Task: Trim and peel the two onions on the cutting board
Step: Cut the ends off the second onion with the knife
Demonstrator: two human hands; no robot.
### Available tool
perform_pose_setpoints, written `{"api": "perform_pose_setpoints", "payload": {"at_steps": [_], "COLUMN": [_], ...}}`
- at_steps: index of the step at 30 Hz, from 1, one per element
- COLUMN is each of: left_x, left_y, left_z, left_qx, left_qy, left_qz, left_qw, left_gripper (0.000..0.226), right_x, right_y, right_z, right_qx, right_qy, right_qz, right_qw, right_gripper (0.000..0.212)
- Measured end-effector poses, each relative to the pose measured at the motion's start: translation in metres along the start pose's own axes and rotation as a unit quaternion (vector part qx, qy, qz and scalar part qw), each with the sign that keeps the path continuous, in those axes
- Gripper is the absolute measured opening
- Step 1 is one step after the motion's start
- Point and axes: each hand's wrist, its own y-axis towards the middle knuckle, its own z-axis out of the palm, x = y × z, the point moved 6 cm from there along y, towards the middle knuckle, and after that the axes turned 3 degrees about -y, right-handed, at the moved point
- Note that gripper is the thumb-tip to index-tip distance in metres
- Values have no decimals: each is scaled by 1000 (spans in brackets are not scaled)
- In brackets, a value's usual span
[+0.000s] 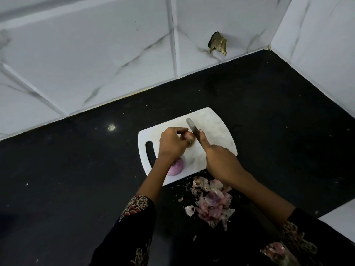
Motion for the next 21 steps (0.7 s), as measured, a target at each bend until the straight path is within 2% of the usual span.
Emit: {"api": "perform_pose_setpoints", "payload": {"at_steps": [12,15,21], "left_x": [-4,-10,-14], "left_y": [-13,-19,-24], "left_z": [1,3,12], "left_qx": [-19,-27,-37], "left_qy": [-13,-22,27], "left_qz": [13,45,105], "left_qw": [1000,998,993], "left_gripper": [37,32,27], "right_x": [0,-5,-9], "right_y": [6,1,-9], "right_z": [1,3,6], "right_qx": [20,12,-30], "right_qy": [-2,0,-7], "right_qz": [7,10,7], "right_qw": [1000,1000,1000], "right_gripper": [83,83,83]}}
